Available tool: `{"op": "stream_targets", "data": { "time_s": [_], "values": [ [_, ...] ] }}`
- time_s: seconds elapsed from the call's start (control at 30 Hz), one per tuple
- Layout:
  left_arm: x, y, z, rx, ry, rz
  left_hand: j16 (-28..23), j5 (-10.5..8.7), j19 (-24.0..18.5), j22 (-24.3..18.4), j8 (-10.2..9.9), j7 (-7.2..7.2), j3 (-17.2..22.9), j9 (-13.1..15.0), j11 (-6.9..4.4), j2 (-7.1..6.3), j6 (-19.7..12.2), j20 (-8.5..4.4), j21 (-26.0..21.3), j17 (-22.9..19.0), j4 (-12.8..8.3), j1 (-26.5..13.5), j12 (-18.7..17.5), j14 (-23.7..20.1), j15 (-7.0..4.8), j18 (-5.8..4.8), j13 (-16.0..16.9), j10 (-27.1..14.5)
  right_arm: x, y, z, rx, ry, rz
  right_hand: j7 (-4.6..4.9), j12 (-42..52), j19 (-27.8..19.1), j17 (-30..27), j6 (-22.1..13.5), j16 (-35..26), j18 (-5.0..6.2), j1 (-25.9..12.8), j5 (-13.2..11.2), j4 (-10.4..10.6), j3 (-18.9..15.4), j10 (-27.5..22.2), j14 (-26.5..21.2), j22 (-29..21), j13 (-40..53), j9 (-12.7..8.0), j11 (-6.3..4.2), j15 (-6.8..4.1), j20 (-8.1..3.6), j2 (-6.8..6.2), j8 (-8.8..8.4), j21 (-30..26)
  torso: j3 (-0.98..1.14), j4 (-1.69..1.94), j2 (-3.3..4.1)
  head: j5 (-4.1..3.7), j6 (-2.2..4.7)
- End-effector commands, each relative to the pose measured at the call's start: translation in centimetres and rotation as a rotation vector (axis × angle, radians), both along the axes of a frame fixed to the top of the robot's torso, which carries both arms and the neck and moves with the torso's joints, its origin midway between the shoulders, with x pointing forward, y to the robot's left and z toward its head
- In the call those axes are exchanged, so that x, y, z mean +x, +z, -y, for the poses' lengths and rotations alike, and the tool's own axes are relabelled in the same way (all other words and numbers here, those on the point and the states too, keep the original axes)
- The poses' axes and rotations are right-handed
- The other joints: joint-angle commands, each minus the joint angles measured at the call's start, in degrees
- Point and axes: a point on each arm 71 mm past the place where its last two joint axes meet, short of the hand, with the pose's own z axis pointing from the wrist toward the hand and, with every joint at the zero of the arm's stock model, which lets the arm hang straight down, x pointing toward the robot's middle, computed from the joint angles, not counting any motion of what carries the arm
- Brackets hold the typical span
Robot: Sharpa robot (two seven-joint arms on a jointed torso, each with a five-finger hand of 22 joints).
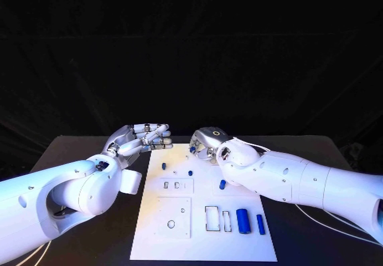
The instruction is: Assemble the parts on the task board
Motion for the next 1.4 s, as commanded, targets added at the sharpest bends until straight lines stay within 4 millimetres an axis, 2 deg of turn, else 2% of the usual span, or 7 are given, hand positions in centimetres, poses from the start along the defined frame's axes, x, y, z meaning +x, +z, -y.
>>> {"op": "stream_targets", "data": {
  "time_s": [0.03,0.47,0.8,1.4],
  "values": [
    [0.0,0.3,0.2,-0.004,-0.013,0.012,-0.3,-0.11,0.1,0.0,-0.2,0.47,-0.2,-0.1,0.08,-0.02,-0.1,-0.03,0.2,0.1,0.0,0.3,-0.3,-0.2,0.11,0.64,0.0,-0.3,-0.1,0.1,-0.1,0.011,-0.005,0.018,0.08,0.2,-0.2,0.0,-0.1,0.0,-0.41,-0.2,0.4,0.1,0.1,0.0,1.8,0.0,0.1,0.0,-0.04,-0.15,-0.02,-0.01,0.14,-0.2,0.03,0.06,0.05,0.03,-0.13],
    [0.1,0.4,0.0,-0.001,-0.004,0.015,-0.3,-0.11,0.1,0.0,-0.2,0.47,-0.2,-0.1,0.08,-0.02,-0.1,-0.03,0.2,0.1,0.0,0.3,-0.3,-0.2,0.11,0.64,0.0,-0.3,-0.1,0.3,0.2,0.019,-0.014,0.034,0.08,0.3,0.0,0.0,0.0,0.1,-0.47,-0.2,0.4,0.1,0.1,0.1,1.8,0.3,0.1,0.1,-0.05,-0.15,-0.01,-0.07,0.15,0.0,0.05,0.0,0.05,0.3,-0.18],
    [0.2,0.4,0.0,-0.001,-0.005,0.016,-0.3,-0.11,0.1,0.0,-0.2,0.47,-0.2,-0.1,0.08,-0.02,-0.1,-0.03,0.2,0.1,0.0,0.3,-0.3,-0.2,0.11,0.64,0.0,-0.3,0.1,0.4,0.1,0.02,-0.022,0.041,0.09,0.3,0.1,0.0,0.0,0.1,-0.5,-0.2,0.4,0.1,0.1,0.1,1.8,0.5,0.1,0.1,-0.05,-0.15,0.0,-0.19,0.15,0.1,-0.04,0.11,0.12,0.21,-0.02],
    [0.1,0.6,0.2,-0.002,-0.014,0.017,-0.4,-0.11,0.0,0.0,-0.2,0.46,-0.2,-0.1,0.08,-0.01,-0.1,-0.02,0.2,0.1,0.0,0.4,-0.3,-0.3,0.14,0.64,0.0,-0.3,0.7,-0.2,-0.9,-0.004,-0.027,0.012,0.15,0.1,0.1,0.0,-0.2,0.2,-0.5,-0.6,0.2,0.4,0.1,-0.1,1.8,0.6,0.0,0.2,0.06,-0.07,0.06,-0.59,0.01,0.1,-0.01,0.17,0.22,0.4,-0.29]
  ]
}}
